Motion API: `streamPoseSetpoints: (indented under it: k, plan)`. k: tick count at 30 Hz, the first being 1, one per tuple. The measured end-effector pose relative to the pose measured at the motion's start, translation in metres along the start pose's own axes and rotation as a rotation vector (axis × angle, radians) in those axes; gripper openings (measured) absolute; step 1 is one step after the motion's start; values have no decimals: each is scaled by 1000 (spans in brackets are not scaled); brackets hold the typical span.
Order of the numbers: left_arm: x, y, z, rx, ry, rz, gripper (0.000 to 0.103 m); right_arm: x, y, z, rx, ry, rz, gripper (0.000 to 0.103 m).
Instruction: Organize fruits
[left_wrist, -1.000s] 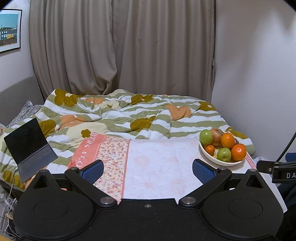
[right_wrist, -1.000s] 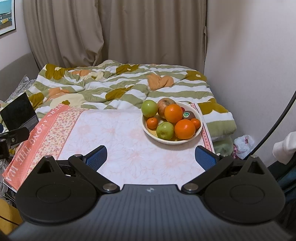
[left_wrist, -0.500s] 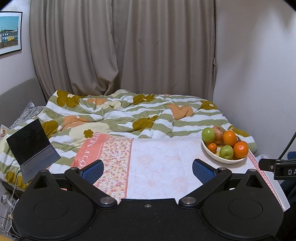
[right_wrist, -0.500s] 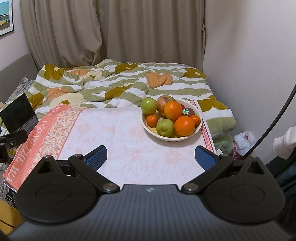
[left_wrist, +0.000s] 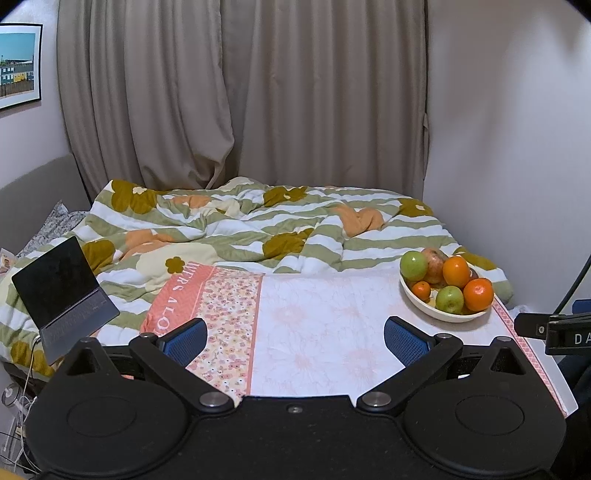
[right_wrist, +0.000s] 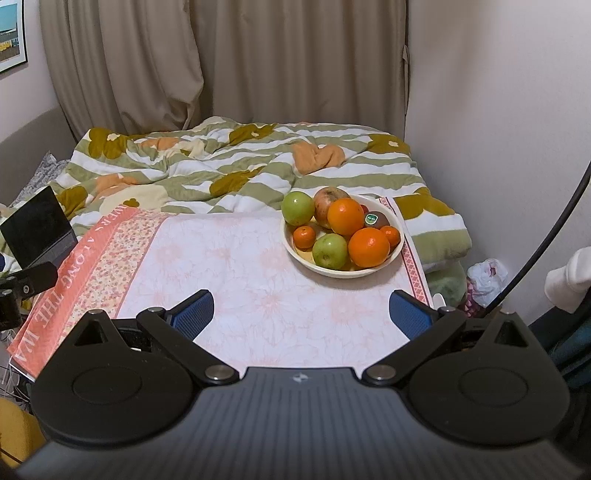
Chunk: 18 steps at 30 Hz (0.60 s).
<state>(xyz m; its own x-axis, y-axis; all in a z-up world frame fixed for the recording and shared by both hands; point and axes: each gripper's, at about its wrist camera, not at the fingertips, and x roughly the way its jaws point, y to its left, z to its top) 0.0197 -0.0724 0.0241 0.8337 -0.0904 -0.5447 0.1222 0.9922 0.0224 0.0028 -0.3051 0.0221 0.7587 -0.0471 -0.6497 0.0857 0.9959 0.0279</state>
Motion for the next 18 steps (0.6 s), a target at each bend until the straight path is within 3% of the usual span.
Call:
streamPoseSetpoints:
  k: [18]
  plan:
    - [4, 2, 1, -13, 30, -25, 103, -3, 5, -2, 22, 17, 4, 103]
